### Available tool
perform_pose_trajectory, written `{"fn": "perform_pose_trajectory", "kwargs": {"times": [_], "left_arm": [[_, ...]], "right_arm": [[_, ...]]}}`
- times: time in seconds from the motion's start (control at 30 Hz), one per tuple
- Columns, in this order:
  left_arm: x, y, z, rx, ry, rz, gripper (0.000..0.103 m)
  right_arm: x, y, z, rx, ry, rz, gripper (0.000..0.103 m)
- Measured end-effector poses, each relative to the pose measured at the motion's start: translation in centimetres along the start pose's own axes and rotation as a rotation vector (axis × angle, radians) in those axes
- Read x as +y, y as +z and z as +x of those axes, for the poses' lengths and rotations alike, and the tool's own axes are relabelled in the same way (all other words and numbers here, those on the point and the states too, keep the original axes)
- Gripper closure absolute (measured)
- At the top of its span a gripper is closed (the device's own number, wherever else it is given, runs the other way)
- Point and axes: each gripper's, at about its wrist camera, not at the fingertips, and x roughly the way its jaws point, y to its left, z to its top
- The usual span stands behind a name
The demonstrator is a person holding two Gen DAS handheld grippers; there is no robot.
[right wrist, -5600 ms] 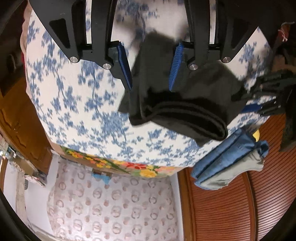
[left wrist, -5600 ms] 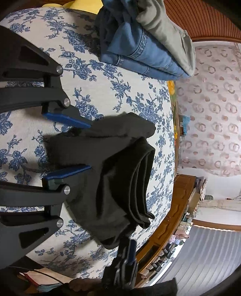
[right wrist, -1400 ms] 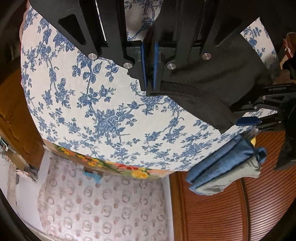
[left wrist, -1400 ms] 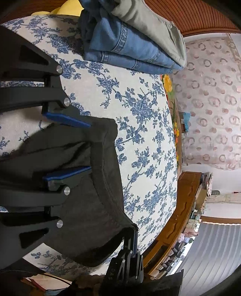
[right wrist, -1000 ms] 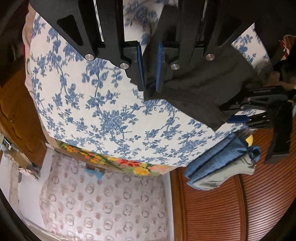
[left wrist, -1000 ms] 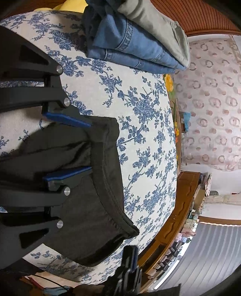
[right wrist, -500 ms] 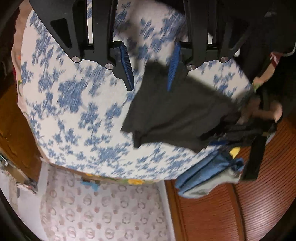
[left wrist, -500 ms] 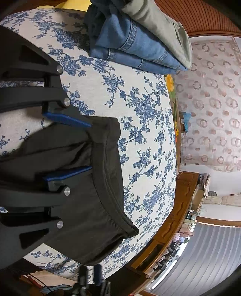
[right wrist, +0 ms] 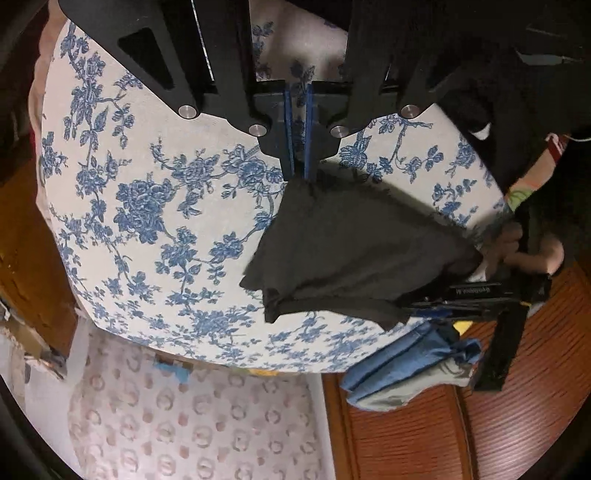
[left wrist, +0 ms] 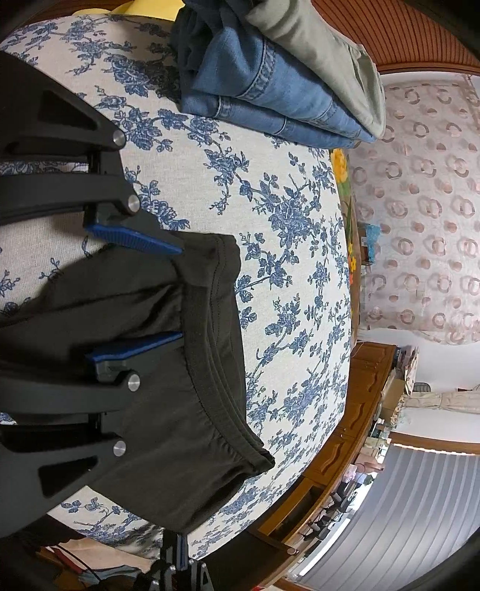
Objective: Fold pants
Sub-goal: 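Open the right gripper, drop the corner onto the garment, and withdraw, then position both grippers at the folded black pants' edge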
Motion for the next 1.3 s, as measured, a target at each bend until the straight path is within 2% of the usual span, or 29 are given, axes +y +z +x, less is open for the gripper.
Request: {"fn": "perform_pose_trajectory", "kwargs": {"times": [0.17,0.27,0.37,0.4,0.43,0.53,0.67,1.07,1.3], "left_arm": [[0.0,-0.1,-0.1,-0.002,0.0,-0.002,0.06],[0.0,-0.1,-0.1,-0.002,0.0,-0.001,0.06],[0.0,-0.1,-0.1,-0.002,-0.001,-0.003,0.06],[0.0,-0.1,-0.1,-0.002,-0.002,-0.003,0.06],[0.0,-0.1,-0.1,-0.003,-0.002,-0.003,0.06],[0.0,-0.1,-0.1,-0.002,-0.001,-0.003,0.06],[0.1,-0.1,-0.1,-0.003,-0.002,-0.003,0.06],[0.1,-0.2,-0.1,-0.003,-0.003,-0.004,0.06],[0.2,-0.2,-0.1,-0.003,-0.004,-0.004,0.06]], "right_arm": [[-0.3,0.2,-0.3,0.007,0.026,0.022,0.101],[-1.0,0.4,-0.8,-0.006,-0.003,0.054,0.1],[-1.4,1.1,-1.6,-0.031,-0.028,0.073,0.085],[-1.4,1.5,-1.6,-0.036,-0.04,0.072,0.07],[-1.3,1.9,-1.4,-0.038,-0.049,0.071,0.061],[-1.0,3.2,-0.3,-0.035,-0.07,0.059,0.052],[-1.0,4.9,2.3,-0.017,-0.064,0.069,0.051],[-2.2,7.8,7.1,0.023,-0.15,0.094,0.049],[-2.1,7.7,8.1,0.021,-0.159,0.097,0.035]]}}
